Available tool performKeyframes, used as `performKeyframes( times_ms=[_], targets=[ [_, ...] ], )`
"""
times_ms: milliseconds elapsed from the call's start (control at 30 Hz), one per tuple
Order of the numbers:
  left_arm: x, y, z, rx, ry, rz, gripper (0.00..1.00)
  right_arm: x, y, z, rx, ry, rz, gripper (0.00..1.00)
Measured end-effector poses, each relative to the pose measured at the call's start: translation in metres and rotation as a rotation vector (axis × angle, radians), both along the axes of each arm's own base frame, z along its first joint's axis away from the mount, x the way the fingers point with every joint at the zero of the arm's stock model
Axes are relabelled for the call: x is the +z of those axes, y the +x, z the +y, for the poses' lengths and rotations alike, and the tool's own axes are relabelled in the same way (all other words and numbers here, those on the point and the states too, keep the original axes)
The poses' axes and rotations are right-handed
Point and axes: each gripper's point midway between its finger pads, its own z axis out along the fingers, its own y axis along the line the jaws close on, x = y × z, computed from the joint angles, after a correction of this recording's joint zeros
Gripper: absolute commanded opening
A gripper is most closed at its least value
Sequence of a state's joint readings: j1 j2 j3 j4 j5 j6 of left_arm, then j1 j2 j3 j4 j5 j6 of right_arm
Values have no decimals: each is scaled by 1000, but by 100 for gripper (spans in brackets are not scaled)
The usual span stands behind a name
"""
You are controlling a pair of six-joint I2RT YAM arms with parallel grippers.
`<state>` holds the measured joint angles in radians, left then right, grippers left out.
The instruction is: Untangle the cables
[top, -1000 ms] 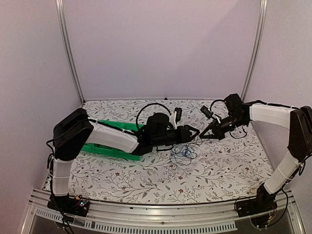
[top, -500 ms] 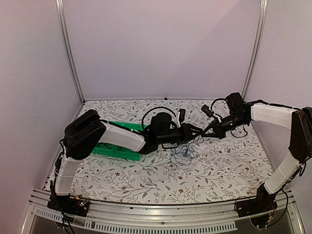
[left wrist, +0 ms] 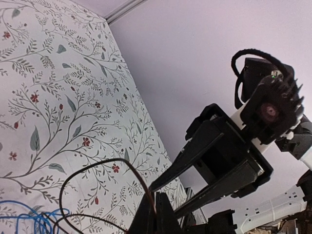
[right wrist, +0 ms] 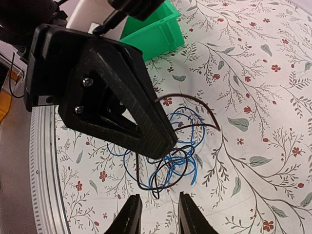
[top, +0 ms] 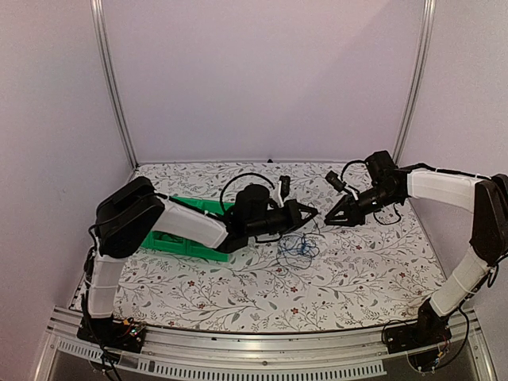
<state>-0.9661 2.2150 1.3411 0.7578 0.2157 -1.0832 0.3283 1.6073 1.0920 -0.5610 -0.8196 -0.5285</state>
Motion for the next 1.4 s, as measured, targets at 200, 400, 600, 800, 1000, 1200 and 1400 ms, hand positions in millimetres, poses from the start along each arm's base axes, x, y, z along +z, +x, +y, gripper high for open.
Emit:
performKeyframes(
  times_ms=[200, 400, 600, 800, 1000, 1200, 1400],
  targets=[
    [61, -1, 16, 35, -40, -118, 0, 2, 0, 2, 2, 15, 5, 37],
    [140, -12, 20, 35, -95, -276, 0, 3, 0, 2, 2, 20, 7, 37],
    [217, -22, 15, 35, -90, -429, 0, 2, 0, 2, 2, 20, 10, 38],
    [287, -28, 29, 75, -72, -567, 0, 6, -6, 5, 24, 47, 25, 57],
    [299, -26, 37, 102, -25, -605, 0, 57, -27, 7, 88, 146, -66, 86],
    [288, -27, 32, 108, 6, -589, 0, 137, -48, 19, 158, 307, -289, 87],
    [278, -34, 20, 109, 12, -580, 0, 133, -47, 39, 155, 362, -245, 87]
  ],
)
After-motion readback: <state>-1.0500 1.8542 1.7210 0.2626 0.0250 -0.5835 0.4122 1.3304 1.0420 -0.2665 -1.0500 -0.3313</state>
